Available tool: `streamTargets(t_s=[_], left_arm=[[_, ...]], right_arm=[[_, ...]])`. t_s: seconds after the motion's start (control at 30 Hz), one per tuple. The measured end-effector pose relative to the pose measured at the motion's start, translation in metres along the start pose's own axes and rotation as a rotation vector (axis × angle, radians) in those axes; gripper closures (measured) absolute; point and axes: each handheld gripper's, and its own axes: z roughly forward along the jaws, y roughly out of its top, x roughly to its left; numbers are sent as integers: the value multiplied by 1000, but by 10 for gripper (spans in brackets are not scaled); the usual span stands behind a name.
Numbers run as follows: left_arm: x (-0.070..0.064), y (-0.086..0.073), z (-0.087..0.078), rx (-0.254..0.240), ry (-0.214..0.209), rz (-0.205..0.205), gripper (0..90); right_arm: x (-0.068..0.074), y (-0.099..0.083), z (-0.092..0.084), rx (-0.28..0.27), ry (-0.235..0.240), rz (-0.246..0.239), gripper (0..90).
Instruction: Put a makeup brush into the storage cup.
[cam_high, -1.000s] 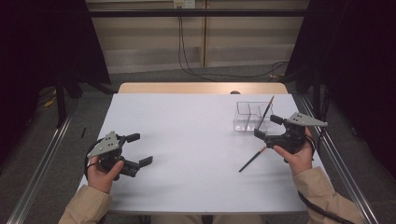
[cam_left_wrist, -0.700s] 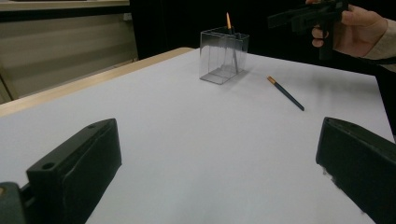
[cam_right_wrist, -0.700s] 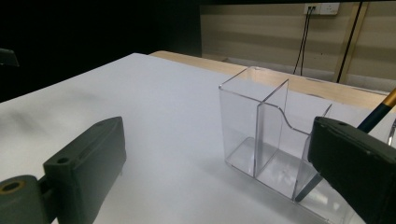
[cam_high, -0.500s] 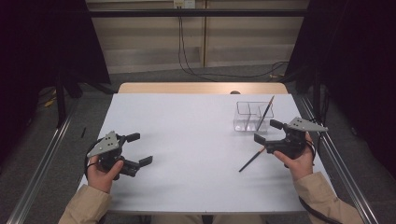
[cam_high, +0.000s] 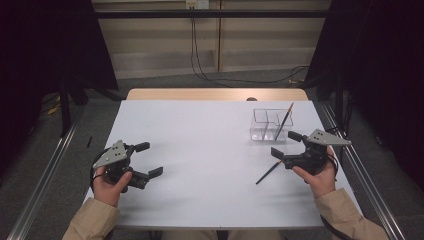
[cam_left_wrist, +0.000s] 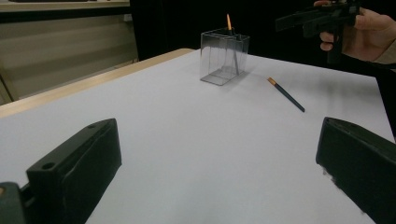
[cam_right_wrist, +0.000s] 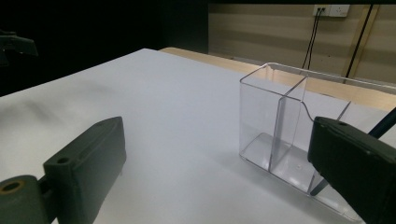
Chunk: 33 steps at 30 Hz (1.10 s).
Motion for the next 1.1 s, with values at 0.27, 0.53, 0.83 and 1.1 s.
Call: streamTargets(t_s=[0.27,0.53,0.83,1.1], left_arm=[[0,0,0,1,0,3,0],[1,1,1,0,0,7,1],[1,1,0,0,4,13,1],[1,2,0,-2,3,14,1]], right_arm=[[4,-4,-3,2,6,-4,37],[4,-10,-9,6,2,-4,37],[6,-13,-15,9,4,-2,37],[9,-13,-16,5,4,-18,37]])
